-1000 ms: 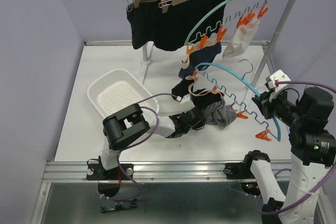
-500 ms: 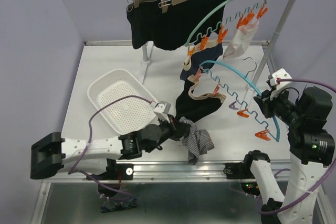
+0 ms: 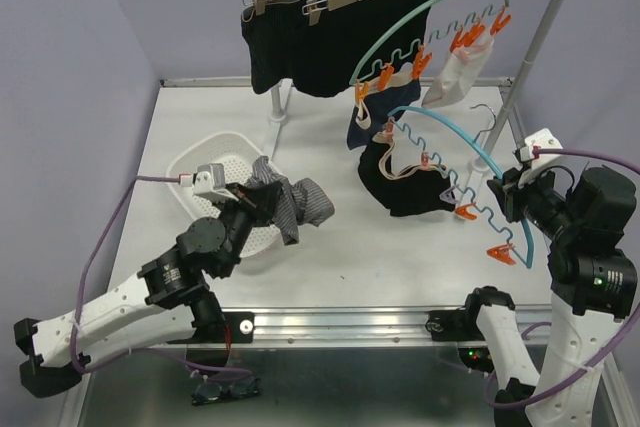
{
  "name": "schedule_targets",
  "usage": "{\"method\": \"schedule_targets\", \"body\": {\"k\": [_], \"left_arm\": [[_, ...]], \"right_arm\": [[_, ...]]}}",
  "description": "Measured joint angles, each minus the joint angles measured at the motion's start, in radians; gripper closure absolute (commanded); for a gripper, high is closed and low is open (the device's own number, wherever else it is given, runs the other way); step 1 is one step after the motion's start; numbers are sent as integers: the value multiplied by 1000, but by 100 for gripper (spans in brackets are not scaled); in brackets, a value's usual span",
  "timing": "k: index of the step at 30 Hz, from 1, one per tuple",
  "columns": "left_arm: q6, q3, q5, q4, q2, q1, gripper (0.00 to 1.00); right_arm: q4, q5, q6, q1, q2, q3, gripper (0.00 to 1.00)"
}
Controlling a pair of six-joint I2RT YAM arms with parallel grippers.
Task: Remove the underwear clipped to the hanger
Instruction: Place the underwear in the bin.
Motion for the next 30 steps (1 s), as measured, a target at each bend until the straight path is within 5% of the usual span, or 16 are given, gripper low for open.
{"method": "schedule_targets", "body": {"k": [6, 15, 18, 19, 21, 30], "left_arm": [[114, 189, 34, -100, 200, 266, 100], [134, 153, 315, -82, 265, 725, 99], [126, 81, 411, -57, 281, 789, 59], [126, 60, 442, -61, 281, 795, 36], [124, 36, 487, -71, 268, 797, 14], [206, 32, 692, -17, 72, 798, 6]], "right_arm": [[0, -5, 6, -7, -2, 0, 100], [7, -22, 7, -11, -13, -26, 99], [7, -34, 6, -13, -19, -34, 99], [8, -42, 6, -13, -21, -36, 99], [9, -63, 0, -13, -28, -44, 99], [5, -169, -45, -13, -27, -50, 99]]}}
